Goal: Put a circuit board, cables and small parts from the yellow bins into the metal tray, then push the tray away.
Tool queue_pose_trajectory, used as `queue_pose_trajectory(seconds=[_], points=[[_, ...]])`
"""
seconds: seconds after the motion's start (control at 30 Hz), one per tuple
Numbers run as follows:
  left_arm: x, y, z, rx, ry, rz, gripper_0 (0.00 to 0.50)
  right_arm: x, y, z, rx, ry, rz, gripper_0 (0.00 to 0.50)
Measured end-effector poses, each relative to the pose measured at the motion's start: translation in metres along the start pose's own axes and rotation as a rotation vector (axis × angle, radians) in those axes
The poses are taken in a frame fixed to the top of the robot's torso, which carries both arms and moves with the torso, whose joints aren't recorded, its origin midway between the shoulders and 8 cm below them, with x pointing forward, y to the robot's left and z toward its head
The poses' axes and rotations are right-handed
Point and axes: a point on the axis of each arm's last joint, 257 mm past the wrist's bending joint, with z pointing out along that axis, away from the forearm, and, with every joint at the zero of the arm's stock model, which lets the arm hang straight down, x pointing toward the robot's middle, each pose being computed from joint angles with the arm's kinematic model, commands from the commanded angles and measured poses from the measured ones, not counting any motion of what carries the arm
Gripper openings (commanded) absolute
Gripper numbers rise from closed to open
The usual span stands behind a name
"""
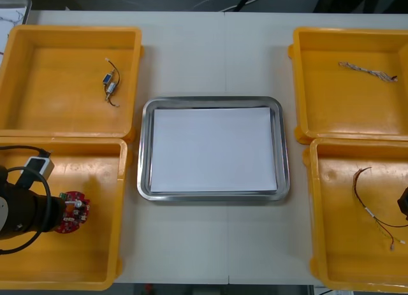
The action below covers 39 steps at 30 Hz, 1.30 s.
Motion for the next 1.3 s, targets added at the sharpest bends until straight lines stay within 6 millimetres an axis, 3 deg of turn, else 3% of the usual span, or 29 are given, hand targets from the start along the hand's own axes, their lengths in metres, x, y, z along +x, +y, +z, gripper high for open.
queue_pose_trajectory(seconds=[0.07, 0.1, 0.17, 0.23, 0.27, 0.33, 0.53, 0.77, 1.07, 1.3], points=[[0.004, 0.006, 0.0, -0.004, 0.0, -0.018, 0.0, 0.0, 0.0, 0.0, 0.0, -0.001, 0.0, 0.206], [0.006, 0.009, -0.001, -0.005, 0.001, -0.027, 0.0, 0.0, 0.0, 0.0, -0.001, -0.001, 0.0, 0.322], [0.009, 0.015, -0.002, -0.008, 0.004, -0.043, 0.0, -0.001, 0.001, 0.0, -0.003, -0.003, 0.0, 0.385], [0.011, 0.019, -0.003, -0.011, 0.002, -0.056, 0.0, -0.001, 0.001, 0.0, -0.004, -0.003, -0.001, 0.403], [0.011, 0.022, -0.004, -0.013, -0.001, -0.062, 0.0, -0.001, 0.001, 0.0, -0.005, -0.002, -0.001, 0.454], [0.01, 0.025, -0.004, -0.016, -0.012, -0.071, 0.0, 0.0, 0.002, 0.0, -0.009, 0.0, -0.002, 0.5], [0.007, 0.034, -0.004, -0.026, -0.039, -0.09, 0.0, 0.004, 0.012, -0.002, -0.044, 0.019, -0.022, 0.5], [0.01, 0.041, 0.005, -0.03, -0.036, -0.11, 0.0, -0.007, 0.03, -0.012, -0.081, -0.004, -0.181, 0.5], [0.012, 0.052, 0.016, -0.057, -0.038, -0.122, 0.0, -0.02, 0.044, -0.031, -0.094, -0.029, -0.551, 0.5], [0.016, 0.054, 0.022, -0.061, -0.027, -0.125, 0.0, -0.009, 0.059, -0.038, -0.157, -0.008, -0.817, 0.5]])
